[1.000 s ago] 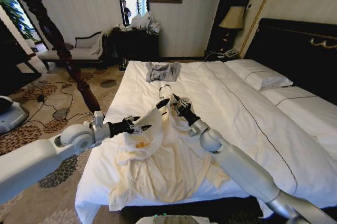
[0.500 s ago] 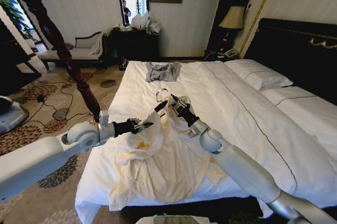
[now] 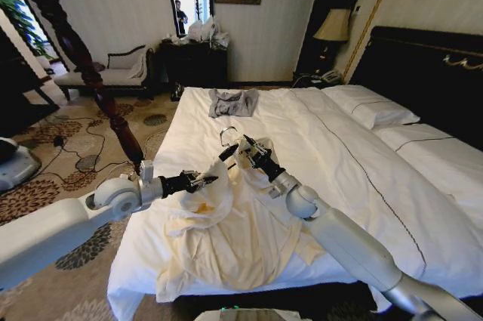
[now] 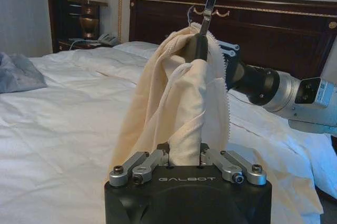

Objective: Pick up the clothes from the bed and hang them on the clothes hanger.

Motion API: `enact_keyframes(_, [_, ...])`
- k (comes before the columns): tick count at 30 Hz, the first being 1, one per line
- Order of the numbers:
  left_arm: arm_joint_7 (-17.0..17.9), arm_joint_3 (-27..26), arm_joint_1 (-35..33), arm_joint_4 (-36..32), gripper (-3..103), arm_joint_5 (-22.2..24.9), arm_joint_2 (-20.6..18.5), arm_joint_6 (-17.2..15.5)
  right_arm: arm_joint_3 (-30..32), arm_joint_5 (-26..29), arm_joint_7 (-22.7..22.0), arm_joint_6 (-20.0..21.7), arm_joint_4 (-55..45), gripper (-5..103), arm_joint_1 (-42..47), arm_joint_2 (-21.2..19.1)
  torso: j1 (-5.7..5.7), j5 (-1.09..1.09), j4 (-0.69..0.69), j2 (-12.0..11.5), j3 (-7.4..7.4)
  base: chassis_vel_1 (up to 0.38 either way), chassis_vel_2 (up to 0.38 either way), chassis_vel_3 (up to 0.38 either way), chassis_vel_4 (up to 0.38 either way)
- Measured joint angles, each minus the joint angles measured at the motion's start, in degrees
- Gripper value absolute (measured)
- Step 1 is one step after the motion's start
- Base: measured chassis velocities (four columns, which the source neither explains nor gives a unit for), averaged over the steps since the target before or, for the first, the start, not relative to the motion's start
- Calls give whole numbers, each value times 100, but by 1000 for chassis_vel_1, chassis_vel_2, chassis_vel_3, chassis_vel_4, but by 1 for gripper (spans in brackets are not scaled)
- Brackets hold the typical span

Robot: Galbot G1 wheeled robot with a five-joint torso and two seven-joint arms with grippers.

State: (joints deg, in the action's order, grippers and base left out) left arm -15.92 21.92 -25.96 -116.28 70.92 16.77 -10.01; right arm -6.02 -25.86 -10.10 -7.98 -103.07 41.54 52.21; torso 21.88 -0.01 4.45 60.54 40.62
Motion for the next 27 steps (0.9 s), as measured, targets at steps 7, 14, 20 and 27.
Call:
enact_keyframes(7, [28, -158, -111, -109, 20, 17, -121, 37, -54, 99, -24, 31, 12, 23, -4, 35, 0, 0, 0, 0, 0, 0, 0, 0, 0])
enact_keyframes(14, [148, -215, -175, -123, 19, 13, -157, 39, -53, 180, -76, 83, -31, 29, 34, 33, 0, 1, 0, 0, 0, 0, 0, 0, 0])
enact_keyframes(20, [172, -264, -188, -76, 18, -9, -115, 37, -62, 202, -82, 85, -32, 50, 44, 25, 0, 1, 0, 0, 1, 0, 0, 0, 0])
enact_keyframes(27, [184, -293, -189, 30, 18, -43, -38, 56, -91, 204, -76, 86, -31, 78, 46, 22, 0, 0, -1, 0, 1, 0, 0, 0, 0])
